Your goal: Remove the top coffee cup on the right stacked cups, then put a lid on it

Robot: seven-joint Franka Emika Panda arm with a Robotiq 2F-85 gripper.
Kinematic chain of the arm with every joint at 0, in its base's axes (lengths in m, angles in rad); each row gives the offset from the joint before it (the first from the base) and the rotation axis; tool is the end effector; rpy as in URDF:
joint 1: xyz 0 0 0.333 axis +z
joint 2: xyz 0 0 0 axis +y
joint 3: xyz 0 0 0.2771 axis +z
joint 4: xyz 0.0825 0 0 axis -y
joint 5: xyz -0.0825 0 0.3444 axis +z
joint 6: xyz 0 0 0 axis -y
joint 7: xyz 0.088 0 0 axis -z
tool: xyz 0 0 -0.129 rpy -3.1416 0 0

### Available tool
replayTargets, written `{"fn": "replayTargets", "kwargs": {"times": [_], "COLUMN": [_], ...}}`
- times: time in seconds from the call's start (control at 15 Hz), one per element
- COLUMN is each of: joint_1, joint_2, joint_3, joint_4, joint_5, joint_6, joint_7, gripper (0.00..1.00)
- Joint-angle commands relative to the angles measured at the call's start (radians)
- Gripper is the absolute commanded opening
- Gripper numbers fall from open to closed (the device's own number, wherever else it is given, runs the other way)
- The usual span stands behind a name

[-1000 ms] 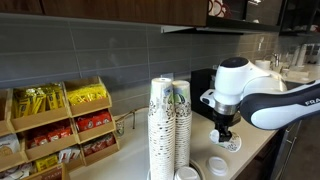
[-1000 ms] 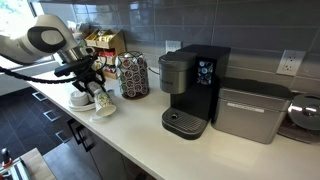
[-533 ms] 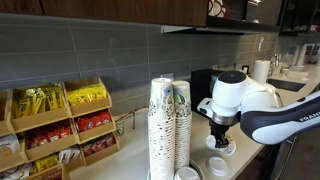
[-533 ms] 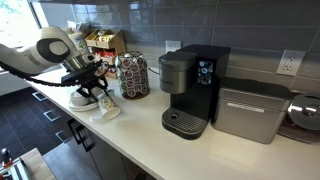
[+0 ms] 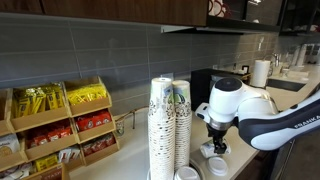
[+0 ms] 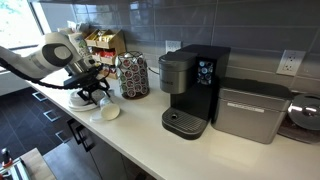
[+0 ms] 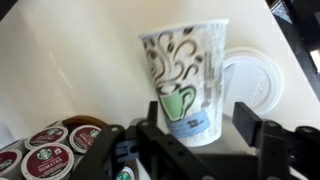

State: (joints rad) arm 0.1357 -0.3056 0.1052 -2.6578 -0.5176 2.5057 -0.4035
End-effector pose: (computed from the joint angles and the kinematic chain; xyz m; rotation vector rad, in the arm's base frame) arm 0.3946 0.0917 0.3241 2.3952 1.3709 0.1542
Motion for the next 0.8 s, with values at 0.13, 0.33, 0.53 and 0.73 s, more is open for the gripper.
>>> {"fn": "replayTargets", "kwargs": {"times": [0.13,0.33,0.53,0.73], "joint_1": [-0.014,-0.022,-0.026,-0.030], "joint_2": [0.020,0.007,0.009,0.007], "joint_3": [0.005,-0.001,0.000,-0.001], "joint_4": [-0.004,0.010,0.017,0.024], "joint_5": [-0.009,0.027,0.011,0.010], "joint_6": [0.034,-0.037,-0.052,-0.068], "joint_7": [0.034,0.061,0.066,0.072], "gripper": [1.00,1.00,1.00,1.00]}}
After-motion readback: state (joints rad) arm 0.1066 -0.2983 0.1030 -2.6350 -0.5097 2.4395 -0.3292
